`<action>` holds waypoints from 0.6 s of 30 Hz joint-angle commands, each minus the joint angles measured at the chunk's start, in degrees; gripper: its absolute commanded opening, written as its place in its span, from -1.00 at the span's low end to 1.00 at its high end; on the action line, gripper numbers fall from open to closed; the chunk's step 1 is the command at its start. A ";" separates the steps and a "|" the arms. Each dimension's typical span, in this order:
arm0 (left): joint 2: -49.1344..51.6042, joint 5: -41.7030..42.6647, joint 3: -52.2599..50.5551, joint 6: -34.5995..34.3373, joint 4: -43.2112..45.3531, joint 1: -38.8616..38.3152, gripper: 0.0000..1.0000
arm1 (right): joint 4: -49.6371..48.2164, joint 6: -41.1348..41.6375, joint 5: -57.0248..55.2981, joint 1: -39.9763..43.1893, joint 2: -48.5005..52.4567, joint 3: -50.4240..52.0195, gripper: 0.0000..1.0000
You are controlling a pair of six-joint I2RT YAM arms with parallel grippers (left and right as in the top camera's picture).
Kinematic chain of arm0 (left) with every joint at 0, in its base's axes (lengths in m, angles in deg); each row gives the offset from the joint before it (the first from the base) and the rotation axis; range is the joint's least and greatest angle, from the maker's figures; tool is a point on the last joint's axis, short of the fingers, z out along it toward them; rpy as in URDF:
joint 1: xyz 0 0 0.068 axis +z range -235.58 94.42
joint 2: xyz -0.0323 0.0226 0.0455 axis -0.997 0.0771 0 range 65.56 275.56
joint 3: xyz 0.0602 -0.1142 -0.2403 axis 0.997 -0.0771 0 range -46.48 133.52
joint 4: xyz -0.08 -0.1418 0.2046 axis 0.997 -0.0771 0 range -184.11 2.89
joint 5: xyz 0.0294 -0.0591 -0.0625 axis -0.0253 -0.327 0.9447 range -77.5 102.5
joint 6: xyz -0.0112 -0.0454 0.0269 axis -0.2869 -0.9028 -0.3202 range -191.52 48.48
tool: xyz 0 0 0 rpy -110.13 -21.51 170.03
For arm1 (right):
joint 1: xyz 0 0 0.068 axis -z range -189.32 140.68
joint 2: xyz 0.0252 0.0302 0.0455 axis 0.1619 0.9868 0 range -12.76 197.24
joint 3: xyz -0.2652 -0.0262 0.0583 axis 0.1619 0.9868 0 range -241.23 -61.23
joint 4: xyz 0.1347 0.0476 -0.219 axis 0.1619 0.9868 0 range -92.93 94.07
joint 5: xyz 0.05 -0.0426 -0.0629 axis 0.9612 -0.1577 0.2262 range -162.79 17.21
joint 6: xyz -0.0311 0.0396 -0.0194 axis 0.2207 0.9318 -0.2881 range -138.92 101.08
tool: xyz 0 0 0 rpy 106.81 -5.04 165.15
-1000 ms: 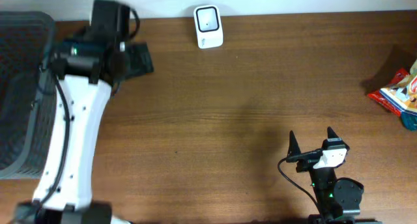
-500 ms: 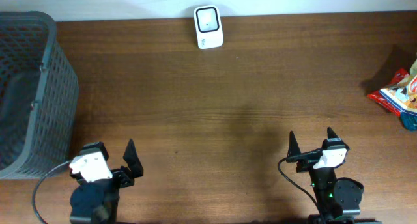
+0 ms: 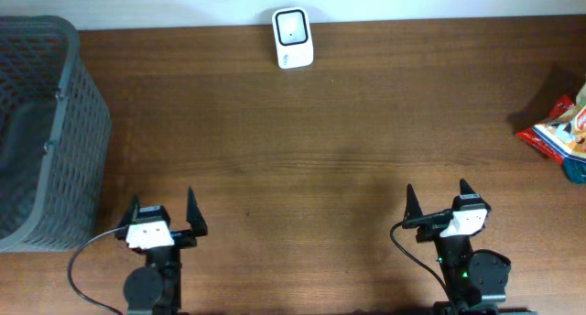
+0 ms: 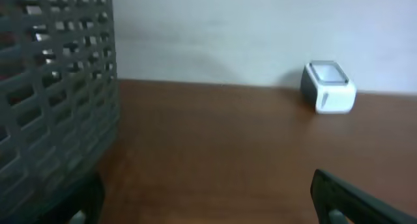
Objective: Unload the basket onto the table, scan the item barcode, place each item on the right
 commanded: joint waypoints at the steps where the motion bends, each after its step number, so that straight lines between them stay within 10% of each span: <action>1: -0.52 1.60 -0.46 4.83 -0.15 0.31 0.98 | 0.20 0.63 -0.46 -0.37 -0.42 0.42 0.97; 18: -0.52 3.72 -0.42 1.62 -0.59 0.31 0.98 | 0.20 0.63 -0.46 -0.37 -0.42 0.42 0.97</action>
